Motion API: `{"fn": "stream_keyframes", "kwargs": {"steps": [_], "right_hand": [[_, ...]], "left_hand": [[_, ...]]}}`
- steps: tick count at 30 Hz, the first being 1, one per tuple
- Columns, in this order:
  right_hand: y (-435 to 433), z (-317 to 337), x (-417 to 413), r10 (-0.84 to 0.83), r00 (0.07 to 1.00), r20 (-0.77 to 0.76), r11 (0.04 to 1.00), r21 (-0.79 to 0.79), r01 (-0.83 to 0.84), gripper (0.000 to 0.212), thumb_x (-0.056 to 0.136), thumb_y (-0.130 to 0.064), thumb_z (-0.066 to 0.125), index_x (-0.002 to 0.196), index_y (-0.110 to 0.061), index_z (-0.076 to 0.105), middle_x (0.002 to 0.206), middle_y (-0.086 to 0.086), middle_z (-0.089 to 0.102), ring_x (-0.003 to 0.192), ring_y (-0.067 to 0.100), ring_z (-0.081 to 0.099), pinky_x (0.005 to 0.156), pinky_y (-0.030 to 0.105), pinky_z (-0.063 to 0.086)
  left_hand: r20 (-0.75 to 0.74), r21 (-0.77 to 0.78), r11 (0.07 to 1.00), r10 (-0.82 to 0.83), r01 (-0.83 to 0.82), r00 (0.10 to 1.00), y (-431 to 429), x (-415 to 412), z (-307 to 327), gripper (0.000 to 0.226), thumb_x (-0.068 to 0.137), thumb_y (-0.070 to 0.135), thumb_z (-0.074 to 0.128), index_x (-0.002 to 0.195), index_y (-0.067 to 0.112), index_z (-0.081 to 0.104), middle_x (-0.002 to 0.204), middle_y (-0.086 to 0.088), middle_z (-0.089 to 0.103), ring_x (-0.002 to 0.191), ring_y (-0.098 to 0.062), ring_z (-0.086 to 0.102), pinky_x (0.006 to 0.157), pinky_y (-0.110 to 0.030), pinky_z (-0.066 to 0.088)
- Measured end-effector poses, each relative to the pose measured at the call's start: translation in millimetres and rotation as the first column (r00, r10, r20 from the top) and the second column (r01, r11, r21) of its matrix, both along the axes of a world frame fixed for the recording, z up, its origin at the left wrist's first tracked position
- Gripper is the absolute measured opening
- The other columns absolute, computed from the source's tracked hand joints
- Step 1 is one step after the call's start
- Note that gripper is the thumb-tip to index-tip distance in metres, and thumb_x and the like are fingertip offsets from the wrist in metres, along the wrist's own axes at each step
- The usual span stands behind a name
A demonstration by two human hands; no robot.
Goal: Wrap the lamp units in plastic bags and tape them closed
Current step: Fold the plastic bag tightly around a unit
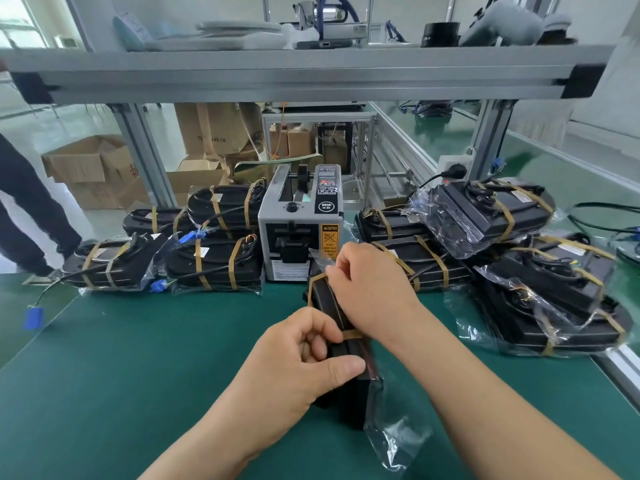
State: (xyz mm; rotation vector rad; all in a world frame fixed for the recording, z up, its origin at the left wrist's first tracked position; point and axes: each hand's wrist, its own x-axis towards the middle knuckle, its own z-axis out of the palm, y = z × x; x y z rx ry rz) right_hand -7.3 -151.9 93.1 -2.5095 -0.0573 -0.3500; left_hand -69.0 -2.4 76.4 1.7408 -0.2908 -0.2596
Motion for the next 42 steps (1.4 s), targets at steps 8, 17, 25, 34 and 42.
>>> {"fn": "stream_keyframes", "kwargs": {"steps": [8, 17, 25, 34, 42], "right_hand": [[-15, -13, 6, -0.024, 0.992, -0.123, 0.981, 0.189, 0.047, 0.035, 0.102, -0.028, 0.052, 0.070, -0.019, 0.041, 0.071, -0.003, 0.053, 0.067, 0.016, 0.048, 0.063, 0.032, 0.034], [-6, -1, -6, 0.005, 1.000, -0.016, 0.999, 0.050, -0.004, 0.034, 0.090, -0.046, 0.061, 0.069, -0.025, 0.044, 0.080, -0.007, 0.058, 0.075, 0.016, 0.055, 0.067, 0.032, 0.039], [-10, -4, 6, -0.014, 0.985, -0.174, 0.987, 0.157, 0.041, 0.029, 0.098, -0.024, 0.049, 0.071, -0.017, 0.044, 0.074, -0.002, 0.054, 0.074, 0.021, 0.051, 0.063, 0.034, 0.036], [-9, -11, 4, -0.015, 0.985, -0.172, 0.948, 0.312, 0.069, 0.030, 0.100, -0.028, 0.048, 0.073, -0.017, 0.044, 0.069, -0.004, 0.052, 0.062, 0.014, 0.044, 0.056, 0.030, 0.037], [-12, -12, 1, 0.041, 0.982, -0.187, 0.926, 0.376, 0.032, 0.028, 0.102, -0.030, 0.049, 0.077, -0.016, 0.046, 0.067, -0.003, 0.051, 0.060, 0.013, 0.044, 0.054, 0.026, 0.036]], "left_hand": [[0.020, 0.029, 1.000, 0.009, -0.009, 1.000, -2, 0, 2, 0.027, 0.064, 0.035, 0.086, 0.081, 0.035, 0.065, 0.064, 0.018, 0.047, 0.063, -0.006, 0.042, 0.058, -0.017, 0.043], [0.044, 0.045, 0.999, 0.008, -0.010, 0.999, -2, 3, -1, 0.041, 0.049, 0.054, 0.080, 0.082, 0.036, 0.066, 0.064, 0.019, 0.047, 0.061, -0.006, 0.041, 0.058, -0.018, 0.042], [0.011, 0.085, 0.995, -0.043, 0.042, 0.999, -2, 3, 6, 0.037, 0.052, 0.052, 0.081, 0.081, 0.035, 0.067, 0.066, 0.017, 0.050, 0.060, -0.005, 0.044, 0.058, -0.017, 0.042], [-0.499, -0.209, 0.766, 0.452, -0.608, 0.740, -6, 129, 4, 0.017, 0.097, 0.022, 0.063, 0.082, 0.015, 0.067, 0.060, 0.007, 0.058, 0.041, -0.001, 0.045, 0.046, -0.016, 0.039], [-0.652, -0.195, 0.687, 0.442, -0.700, 0.616, -24, 167, -2, 0.009, 0.094, 0.024, 0.067, 0.092, 0.015, 0.066, 0.058, 0.007, 0.058, 0.035, -0.001, 0.048, 0.037, -0.015, 0.037]]}}
